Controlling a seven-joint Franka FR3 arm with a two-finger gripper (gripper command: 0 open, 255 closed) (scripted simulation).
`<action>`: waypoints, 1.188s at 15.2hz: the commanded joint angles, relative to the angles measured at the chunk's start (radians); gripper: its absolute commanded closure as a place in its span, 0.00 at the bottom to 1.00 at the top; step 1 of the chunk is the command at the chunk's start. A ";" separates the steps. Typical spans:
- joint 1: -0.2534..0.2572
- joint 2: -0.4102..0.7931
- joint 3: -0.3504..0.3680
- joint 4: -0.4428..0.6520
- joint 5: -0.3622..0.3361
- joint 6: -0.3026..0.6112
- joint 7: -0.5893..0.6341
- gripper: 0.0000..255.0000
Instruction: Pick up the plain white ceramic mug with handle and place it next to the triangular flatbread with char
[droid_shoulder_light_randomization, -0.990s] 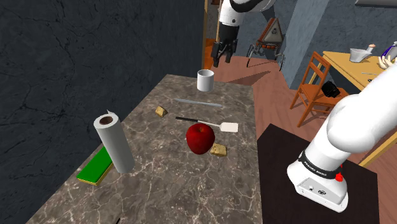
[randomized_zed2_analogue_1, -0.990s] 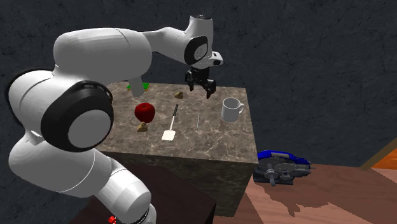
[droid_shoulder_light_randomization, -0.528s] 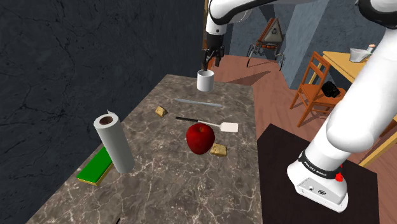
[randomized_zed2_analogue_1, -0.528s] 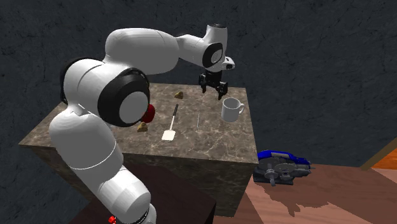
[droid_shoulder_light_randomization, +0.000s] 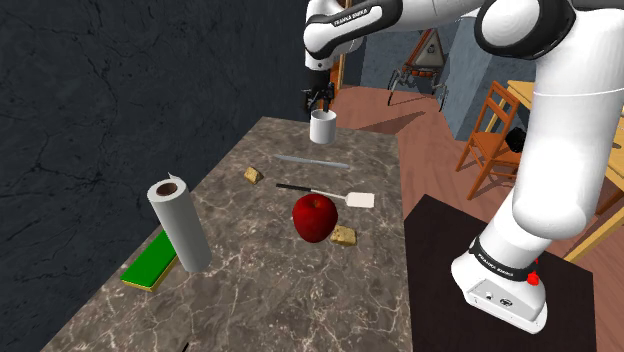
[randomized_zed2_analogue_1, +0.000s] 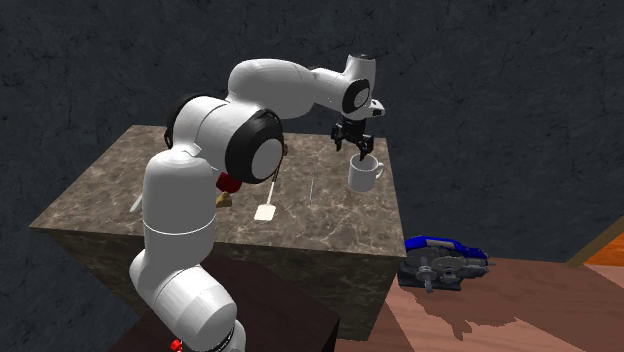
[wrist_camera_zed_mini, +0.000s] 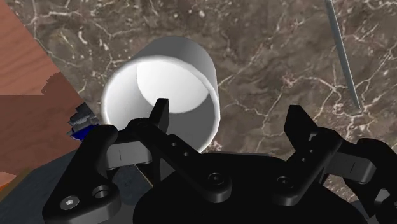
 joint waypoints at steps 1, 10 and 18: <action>-0.004 0.064 -0.004 0.072 -0.004 -0.014 -0.004 0.00; -0.005 0.092 -0.004 0.011 -0.004 0.075 -0.004 0.00; -0.005 0.092 -0.004 0.011 -0.004 0.076 -0.004 1.00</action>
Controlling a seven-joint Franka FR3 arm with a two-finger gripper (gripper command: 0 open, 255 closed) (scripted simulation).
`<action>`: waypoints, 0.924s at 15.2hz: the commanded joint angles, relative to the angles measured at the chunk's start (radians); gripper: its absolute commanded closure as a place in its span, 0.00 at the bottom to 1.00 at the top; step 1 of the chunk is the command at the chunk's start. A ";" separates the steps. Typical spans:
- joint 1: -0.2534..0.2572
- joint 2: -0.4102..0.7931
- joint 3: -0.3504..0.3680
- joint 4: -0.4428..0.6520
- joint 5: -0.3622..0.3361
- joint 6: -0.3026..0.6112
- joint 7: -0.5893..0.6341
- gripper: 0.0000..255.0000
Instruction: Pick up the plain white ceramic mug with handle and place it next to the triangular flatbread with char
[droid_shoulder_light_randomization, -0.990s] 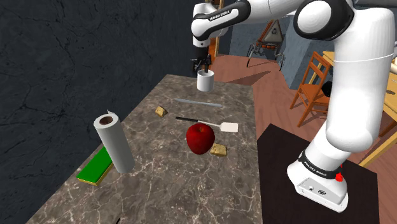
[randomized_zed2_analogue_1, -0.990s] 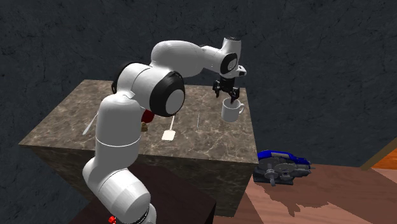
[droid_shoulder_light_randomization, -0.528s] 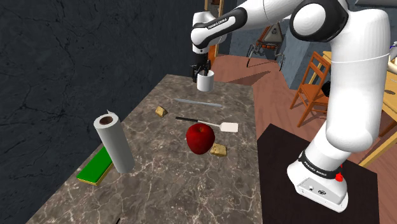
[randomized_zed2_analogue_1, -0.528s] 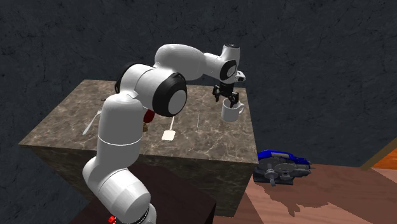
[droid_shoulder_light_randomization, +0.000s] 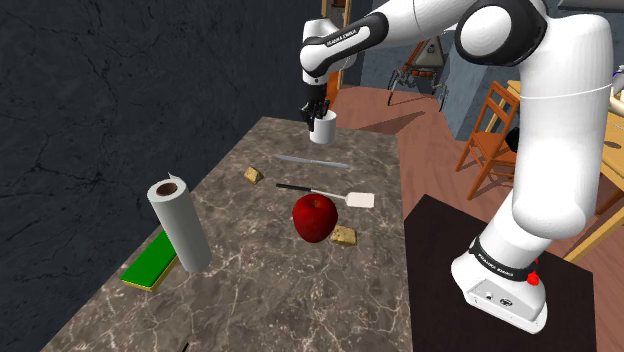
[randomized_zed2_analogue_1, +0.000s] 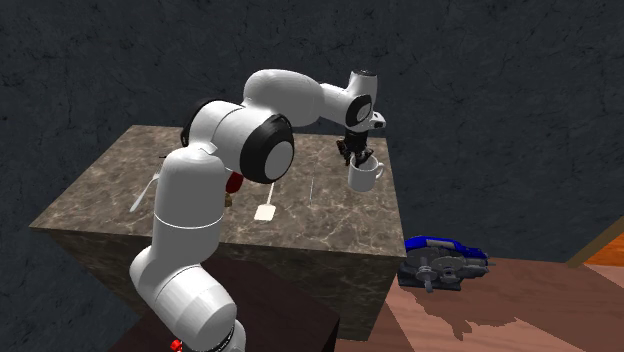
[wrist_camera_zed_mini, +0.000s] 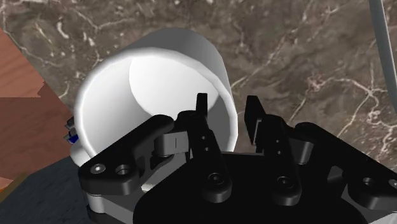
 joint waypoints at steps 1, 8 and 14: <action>0.000 0.000 0.000 0.000 0.000 0.000 0.000 1.00; 0.000 0.000 0.000 0.000 0.000 0.000 0.000 1.00; 0.000 -0.025 0.000 0.044 0.000 -0.069 0.000 1.00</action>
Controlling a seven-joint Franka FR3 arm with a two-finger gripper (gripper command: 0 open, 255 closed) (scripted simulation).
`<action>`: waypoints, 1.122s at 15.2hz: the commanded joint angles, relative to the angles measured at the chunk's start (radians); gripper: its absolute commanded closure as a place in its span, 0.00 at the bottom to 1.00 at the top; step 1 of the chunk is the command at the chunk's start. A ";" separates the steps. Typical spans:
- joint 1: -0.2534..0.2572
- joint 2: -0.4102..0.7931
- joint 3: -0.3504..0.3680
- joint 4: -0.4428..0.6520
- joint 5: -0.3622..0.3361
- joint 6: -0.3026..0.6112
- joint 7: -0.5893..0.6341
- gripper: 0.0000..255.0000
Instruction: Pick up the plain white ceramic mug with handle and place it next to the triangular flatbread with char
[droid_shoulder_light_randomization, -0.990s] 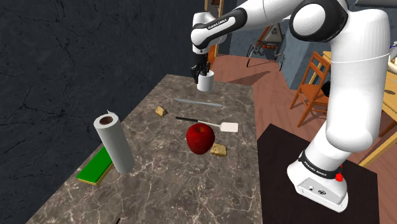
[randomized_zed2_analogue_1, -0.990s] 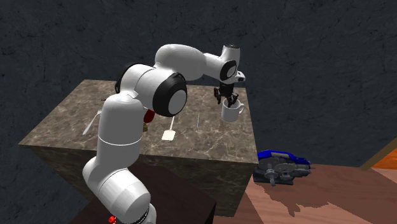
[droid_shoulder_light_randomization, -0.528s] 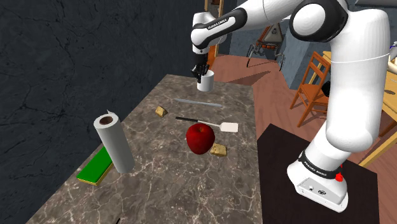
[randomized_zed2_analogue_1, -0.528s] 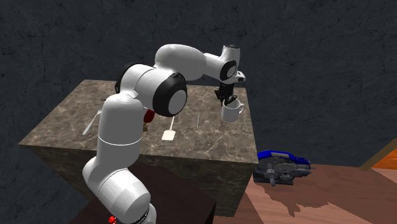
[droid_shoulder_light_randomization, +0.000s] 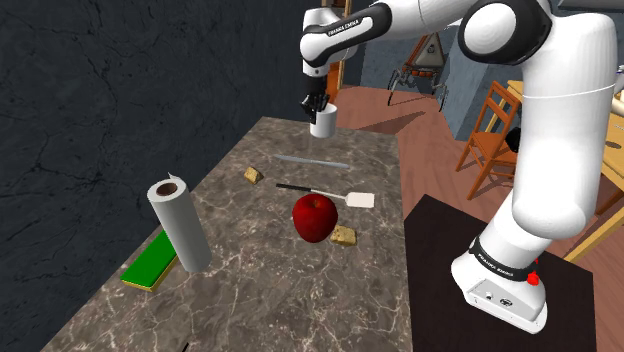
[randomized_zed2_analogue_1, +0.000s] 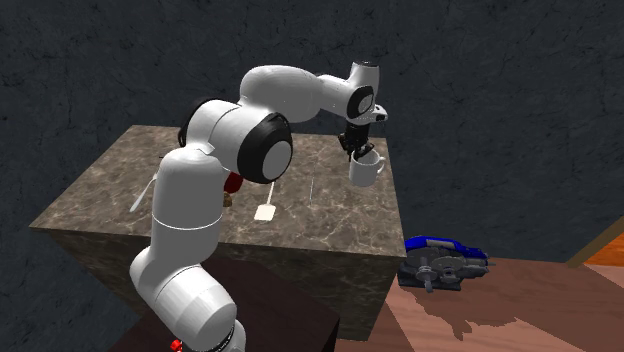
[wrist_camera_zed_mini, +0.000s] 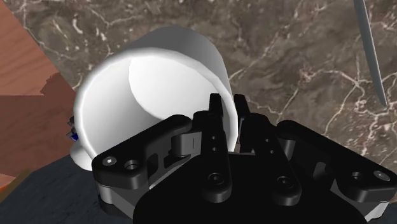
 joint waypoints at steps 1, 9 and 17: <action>0.001 -0.011 0.000 0.010 0.000 -0.022 0.002 1.00; 0.001 -0.032 0.000 0.087 0.000 -0.120 0.001 1.00; 0.001 -0.039 0.000 0.186 0.000 -0.224 0.000 1.00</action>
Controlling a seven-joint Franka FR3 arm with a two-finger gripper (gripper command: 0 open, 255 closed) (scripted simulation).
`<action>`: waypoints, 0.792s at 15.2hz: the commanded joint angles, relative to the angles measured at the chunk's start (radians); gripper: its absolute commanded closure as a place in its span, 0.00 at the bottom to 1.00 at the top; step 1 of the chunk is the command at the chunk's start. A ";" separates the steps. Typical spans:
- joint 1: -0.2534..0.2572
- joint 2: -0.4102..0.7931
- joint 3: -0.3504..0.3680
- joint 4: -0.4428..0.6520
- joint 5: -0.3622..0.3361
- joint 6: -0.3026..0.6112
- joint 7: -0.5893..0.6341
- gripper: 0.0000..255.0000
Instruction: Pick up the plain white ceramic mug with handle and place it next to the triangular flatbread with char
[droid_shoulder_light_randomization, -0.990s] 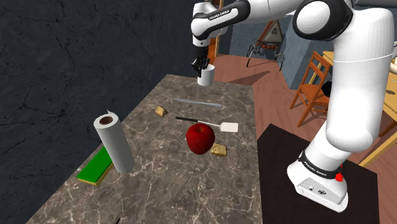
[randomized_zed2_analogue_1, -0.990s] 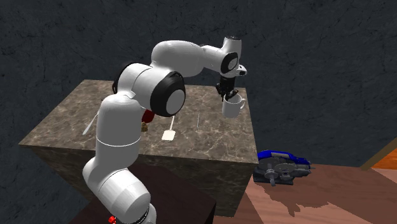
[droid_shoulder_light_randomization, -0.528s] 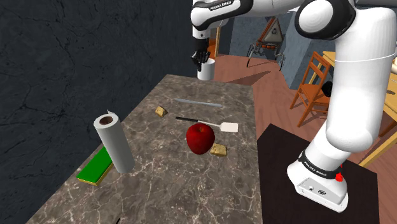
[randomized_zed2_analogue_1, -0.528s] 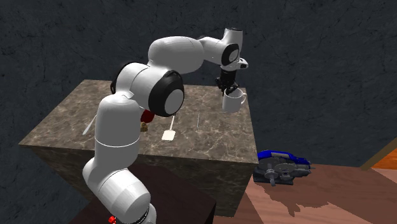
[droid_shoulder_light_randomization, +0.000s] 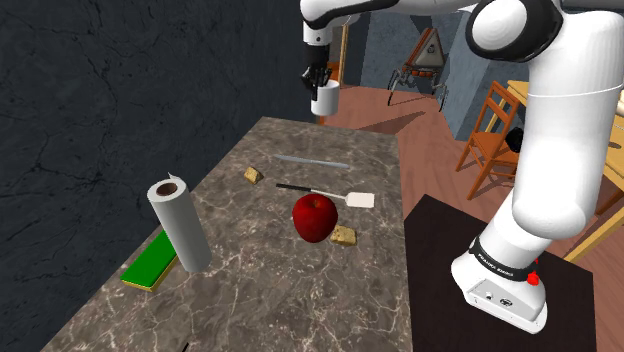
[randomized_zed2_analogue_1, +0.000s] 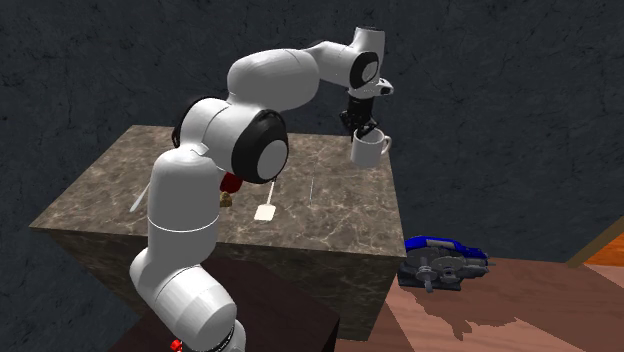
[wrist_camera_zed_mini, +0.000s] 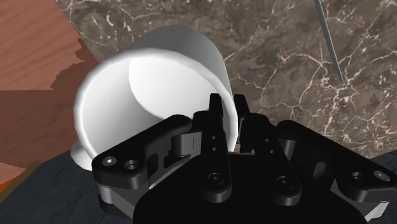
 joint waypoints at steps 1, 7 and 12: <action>0.001 -0.001 0.000 0.026 0.000 -0.027 0.001 1.00; 0.000 0.008 0.000 0.120 0.000 -0.112 0.000 1.00; 0.023 -0.058 0.009 0.059 -0.003 -0.118 0.031 1.00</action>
